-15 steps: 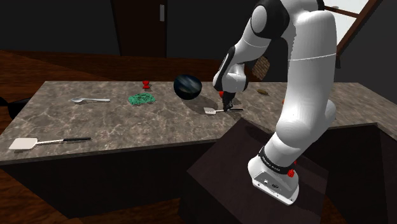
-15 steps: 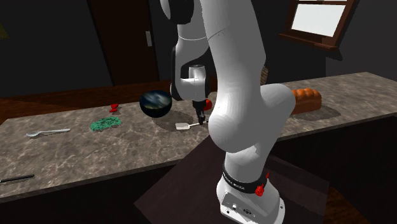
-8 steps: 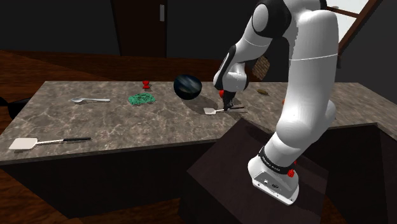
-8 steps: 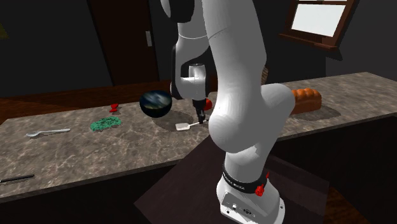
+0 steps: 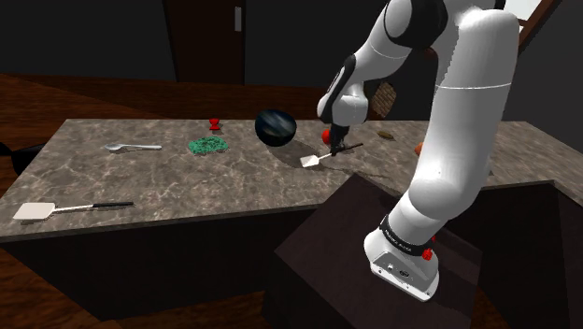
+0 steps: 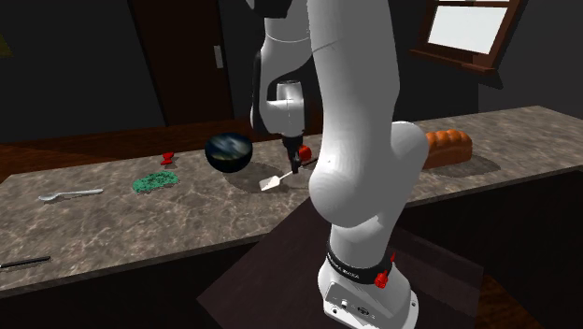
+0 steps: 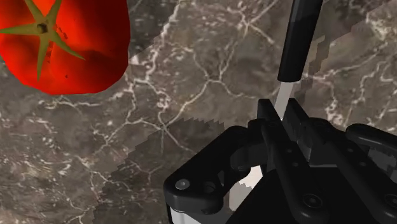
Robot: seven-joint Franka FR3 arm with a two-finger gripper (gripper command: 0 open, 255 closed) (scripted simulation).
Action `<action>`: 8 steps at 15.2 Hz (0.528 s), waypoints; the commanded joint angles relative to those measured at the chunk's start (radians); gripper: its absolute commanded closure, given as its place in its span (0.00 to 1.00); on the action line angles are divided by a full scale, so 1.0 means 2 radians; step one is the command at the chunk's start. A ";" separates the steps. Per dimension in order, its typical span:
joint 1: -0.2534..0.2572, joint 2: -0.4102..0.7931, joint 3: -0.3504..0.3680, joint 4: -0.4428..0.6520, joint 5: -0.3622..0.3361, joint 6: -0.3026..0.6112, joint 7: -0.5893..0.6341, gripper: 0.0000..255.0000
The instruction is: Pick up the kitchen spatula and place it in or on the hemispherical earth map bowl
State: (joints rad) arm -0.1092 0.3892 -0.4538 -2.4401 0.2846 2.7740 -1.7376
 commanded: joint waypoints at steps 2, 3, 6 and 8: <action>0.015 -0.021 -0.019 -0.005 -0.019 -0.016 0.013 1.00; 0.019 -0.029 -0.025 -0.006 -0.026 -0.022 0.018 1.00; 0.033 -0.051 -0.043 -0.009 -0.049 -0.039 0.033 1.00; 0.041 -0.066 -0.054 -0.011 -0.065 -0.051 0.044 1.00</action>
State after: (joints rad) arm -0.0352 0.2713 -0.5515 -2.4603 0.1704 2.6841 -1.6609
